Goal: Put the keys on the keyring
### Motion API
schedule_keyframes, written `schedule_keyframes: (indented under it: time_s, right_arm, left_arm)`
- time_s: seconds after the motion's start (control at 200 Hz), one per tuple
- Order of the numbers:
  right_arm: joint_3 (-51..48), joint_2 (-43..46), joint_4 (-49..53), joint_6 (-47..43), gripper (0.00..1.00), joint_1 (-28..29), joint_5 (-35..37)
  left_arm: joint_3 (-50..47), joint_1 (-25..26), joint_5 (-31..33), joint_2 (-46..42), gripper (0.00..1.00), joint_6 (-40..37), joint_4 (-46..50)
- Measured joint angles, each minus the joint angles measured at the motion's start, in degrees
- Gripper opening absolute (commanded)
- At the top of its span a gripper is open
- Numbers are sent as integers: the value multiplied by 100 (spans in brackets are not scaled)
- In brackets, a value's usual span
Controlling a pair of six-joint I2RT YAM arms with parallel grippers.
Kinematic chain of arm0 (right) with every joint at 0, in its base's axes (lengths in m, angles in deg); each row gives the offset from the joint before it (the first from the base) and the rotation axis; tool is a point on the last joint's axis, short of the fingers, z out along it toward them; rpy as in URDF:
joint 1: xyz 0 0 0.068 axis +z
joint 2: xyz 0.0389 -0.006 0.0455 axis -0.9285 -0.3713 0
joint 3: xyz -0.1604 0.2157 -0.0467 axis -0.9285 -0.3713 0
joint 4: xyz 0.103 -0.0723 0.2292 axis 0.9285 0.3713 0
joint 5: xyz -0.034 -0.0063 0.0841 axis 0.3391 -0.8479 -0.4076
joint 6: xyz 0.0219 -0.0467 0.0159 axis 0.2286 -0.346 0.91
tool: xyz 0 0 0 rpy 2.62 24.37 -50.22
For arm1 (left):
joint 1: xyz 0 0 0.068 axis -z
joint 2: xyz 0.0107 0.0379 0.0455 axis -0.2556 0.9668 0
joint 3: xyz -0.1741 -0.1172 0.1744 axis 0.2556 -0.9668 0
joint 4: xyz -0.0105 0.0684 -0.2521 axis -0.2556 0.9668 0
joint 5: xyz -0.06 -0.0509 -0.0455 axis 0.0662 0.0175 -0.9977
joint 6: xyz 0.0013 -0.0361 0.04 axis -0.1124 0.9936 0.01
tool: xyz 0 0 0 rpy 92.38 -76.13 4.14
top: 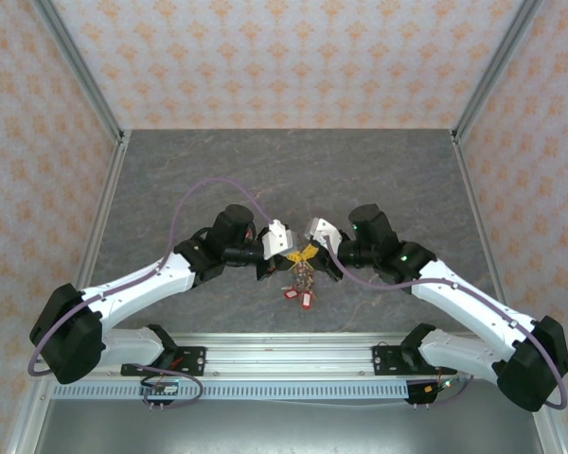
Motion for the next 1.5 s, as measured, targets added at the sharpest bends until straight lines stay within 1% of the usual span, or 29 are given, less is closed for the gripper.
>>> schedule_keyframes:
  time_s: [0.135, 0.19, 0.3, 0.38, 0.485, 0.616, 0.676, 0.721, 0.766, 0.826, 0.881, 1.001, 1.141, 1.231, 1.351, 1.501]
  right_arm:
    - [11, 2, 52, -85, 0, 0, 2]
    - [39, 2, 116, -122, 0, 0, -2]
    - [111, -9, 271, -179, 0, 0, -63]
    - [164, -17, 330, -208, 0, 0, -101]
    - [238, -33, 385, -210, 0, 0, -138]
    - [267, -55, 420, -210, 0, 0, -181]
    - [269, -68, 450, -210, 0, 0, -201]
    - [269, -81, 479, -212, 0, -2, -205]
    - [269, -103, 509, -232, 3, -2, -208]
    - [269, -120, 525, -254, 9, 0, -214]
    - [269, -118, 520, -267, 12, 0, -208]
    - [260, -46, 516, -271, 12, 0, -72]
    - [164, 101, 514, -271, 15, -42, 76]
    - [-24, 127, 446, -221, 20, -105, 105]
    - [-295, 142, 369, -116, 19, -133, 114]
    - [-328, 249, 282, -28, 19, -138, 136]
  left_arm:
    - [-2, 0, 48, -2, 0, -15, 15]
    - [-2, 0, 70, -2, 5, -42, 31]
    - [26, 17, 66, 0, 5, -170, 116]
    - [109, 24, 68, 0, 10, -275, 243]
    - [219, 22, 68, 0, 12, -367, 391]
    - [291, 22, 37, 24, 13, -442, 518]
    - [332, 22, -7, 63, 10, -476, 592]
    - [350, 22, -31, 90, 0, -470, 632]
    - [352, 22, -50, 101, 0, -501, 680]
    - [354, 22, -57, 101, 0, -522, 723]
    - [354, 22, -59, 101, 0, -514, 713]
    - [310, 22, -50, 94, 0, -404, 538]
    - [118, -15, -66, 20, 0, -170, 201]
    - [28, -44, -92, 9, 0, -59, 118]
    - [11, -44, -157, 9, 0, 26, 61]
    - [11, -44, -192, 9, 0, 48, -33]
